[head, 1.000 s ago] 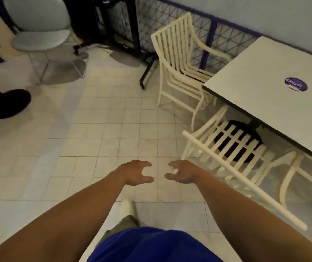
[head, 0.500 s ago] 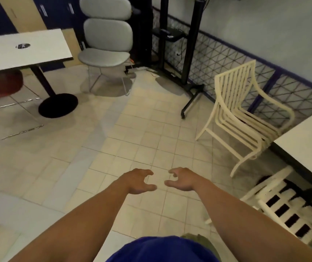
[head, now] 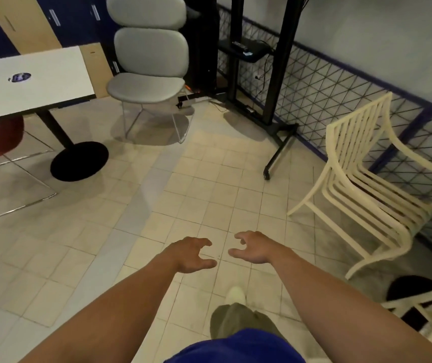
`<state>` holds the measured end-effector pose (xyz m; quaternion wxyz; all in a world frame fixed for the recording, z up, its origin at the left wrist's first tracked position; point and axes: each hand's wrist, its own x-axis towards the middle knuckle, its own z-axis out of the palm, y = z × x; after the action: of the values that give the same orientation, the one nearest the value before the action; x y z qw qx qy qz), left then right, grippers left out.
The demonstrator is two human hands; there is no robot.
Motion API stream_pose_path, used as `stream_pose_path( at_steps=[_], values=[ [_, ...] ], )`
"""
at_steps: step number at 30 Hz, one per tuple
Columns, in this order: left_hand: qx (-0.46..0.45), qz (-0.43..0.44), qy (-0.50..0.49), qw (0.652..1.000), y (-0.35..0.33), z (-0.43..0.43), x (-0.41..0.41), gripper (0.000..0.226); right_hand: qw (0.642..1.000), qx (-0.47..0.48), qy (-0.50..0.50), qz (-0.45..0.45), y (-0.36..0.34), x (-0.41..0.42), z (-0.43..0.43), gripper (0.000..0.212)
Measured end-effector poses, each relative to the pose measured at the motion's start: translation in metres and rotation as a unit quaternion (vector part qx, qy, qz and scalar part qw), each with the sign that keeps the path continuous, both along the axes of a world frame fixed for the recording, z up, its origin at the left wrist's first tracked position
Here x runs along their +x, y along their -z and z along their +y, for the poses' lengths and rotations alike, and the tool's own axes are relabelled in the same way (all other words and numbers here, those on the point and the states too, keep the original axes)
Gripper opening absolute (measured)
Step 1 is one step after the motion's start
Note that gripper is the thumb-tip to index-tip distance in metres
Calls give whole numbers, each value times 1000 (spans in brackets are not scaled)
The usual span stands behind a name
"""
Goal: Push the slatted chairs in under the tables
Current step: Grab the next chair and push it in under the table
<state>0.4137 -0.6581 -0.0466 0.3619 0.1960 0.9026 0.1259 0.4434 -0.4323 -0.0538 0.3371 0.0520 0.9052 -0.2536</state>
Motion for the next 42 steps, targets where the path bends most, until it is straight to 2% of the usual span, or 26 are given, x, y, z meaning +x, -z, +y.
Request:
stream_pose_path(
  at_steps=[13, 20, 24, 30, 42],
  values=[
    [7, 13, 36, 999, -30, 80, -249, 75, 999, 16, 50, -4, -28, -217, 89, 84],
    [7, 13, 148, 989, -15, 138, -409, 74, 987, 7, 159, 8, -12, -324, 127, 83],
    [5, 17, 235, 972, -14, 179, -507, 76, 973, 4, 229, 0, -5, -379, 143, 81],
    [-14, 13, 347, 938, -27, 246, -607, 77, 935, -25, 353, 24, -12, -438, 166, 84],
    [-43, 6, 483, 875, -12, 450, -719, 74, 881, -35, 471, 7, 11, -532, 301, 82]
  ],
)
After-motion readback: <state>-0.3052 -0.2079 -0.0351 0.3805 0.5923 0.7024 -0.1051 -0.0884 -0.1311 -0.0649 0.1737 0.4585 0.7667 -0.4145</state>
